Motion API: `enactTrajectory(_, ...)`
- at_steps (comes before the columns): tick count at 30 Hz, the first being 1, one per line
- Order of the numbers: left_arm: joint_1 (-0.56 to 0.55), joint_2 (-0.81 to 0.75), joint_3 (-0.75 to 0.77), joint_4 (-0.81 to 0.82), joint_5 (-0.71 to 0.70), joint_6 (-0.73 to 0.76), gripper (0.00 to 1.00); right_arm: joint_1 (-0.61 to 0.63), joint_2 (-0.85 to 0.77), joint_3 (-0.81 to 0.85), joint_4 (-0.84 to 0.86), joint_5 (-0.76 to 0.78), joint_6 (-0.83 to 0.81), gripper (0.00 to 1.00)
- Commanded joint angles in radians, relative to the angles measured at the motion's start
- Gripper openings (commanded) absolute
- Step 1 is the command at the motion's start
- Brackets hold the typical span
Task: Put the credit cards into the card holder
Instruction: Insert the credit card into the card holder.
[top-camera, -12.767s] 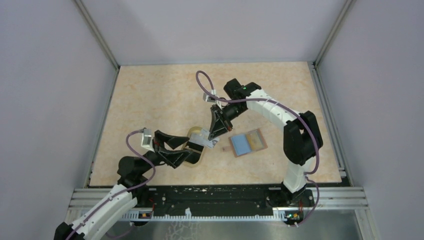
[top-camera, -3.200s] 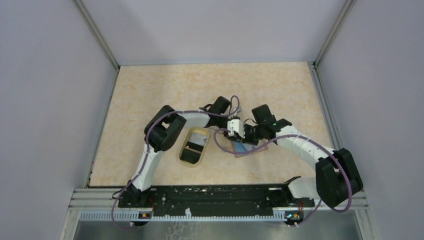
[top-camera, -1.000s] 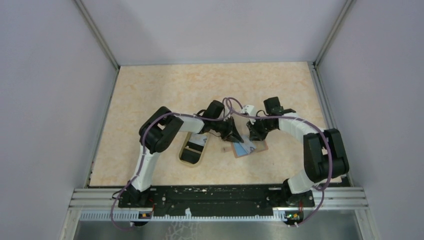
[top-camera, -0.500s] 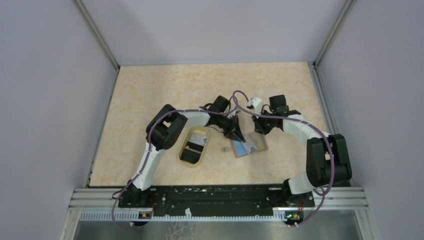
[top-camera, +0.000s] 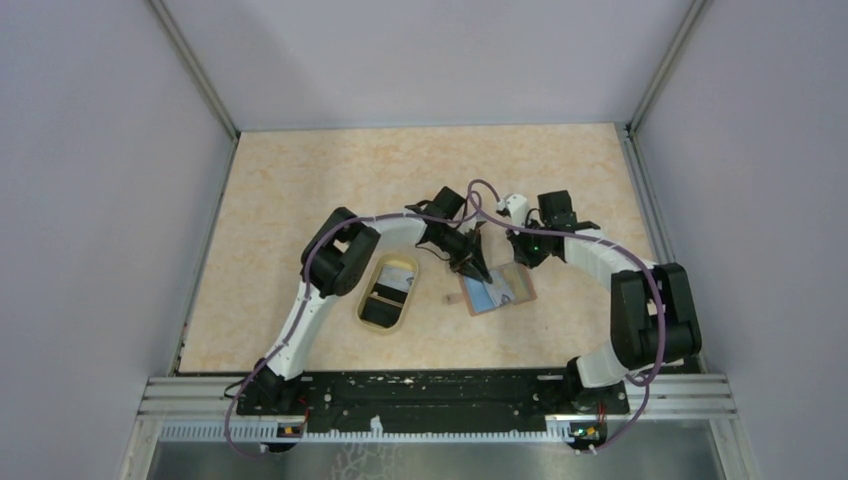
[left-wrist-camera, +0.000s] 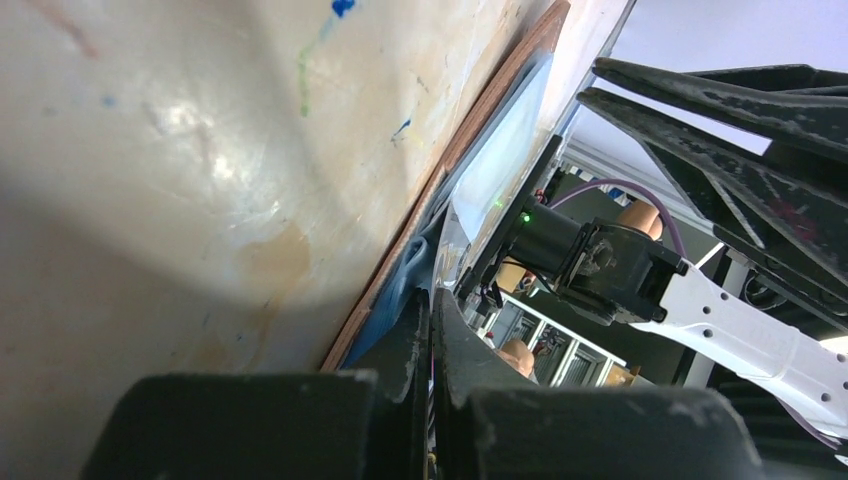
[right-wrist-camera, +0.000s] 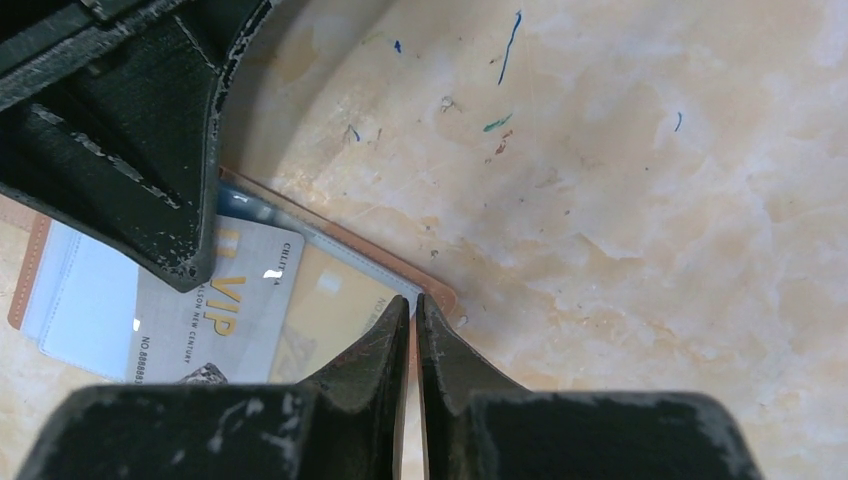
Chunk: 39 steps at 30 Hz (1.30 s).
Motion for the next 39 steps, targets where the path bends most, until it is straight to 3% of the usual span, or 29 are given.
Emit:
enactTrajectory(1,0.002,0.07,0.029,-0.088,-0.077,0.022,0.0,-0.005,0.026,0.008,0.022,0.016,0.013,0.07)
enactTrajectory(14,0.002,0.096,0.074,-0.104,-0.091,0.02,0.05,-0.005,-0.002,0.011,0.019,-0.052,0.009,0.07)
enactTrajectory(17,0.002,0.097,0.074,-0.101,-0.094,0.018,0.07,-0.005,-0.058,0.009,-0.008,-0.194,-0.051,0.07)
enactTrajectory(20,0.002,0.098,0.074,-0.098,-0.093,0.016,0.08,0.01,-0.114,0.012,-0.15,-0.462,-0.255,0.07)
enactTrajectory(22,0.002,0.099,0.072,-0.098,-0.094,0.016,0.09,0.05,-0.136,0.001,-0.21,-0.543,-0.367,0.06)
enactTrajectory(29,0.002,0.104,0.074,-0.089,-0.091,0.011,0.1,0.285,-0.175,-0.098,-0.071,-0.342,-0.425,0.04)
enactTrajectory(39,0.002,0.103,0.072,-0.087,-0.09,0.011,0.13,0.396,-0.088,-0.118,0.021,-0.039,-0.392,0.02)
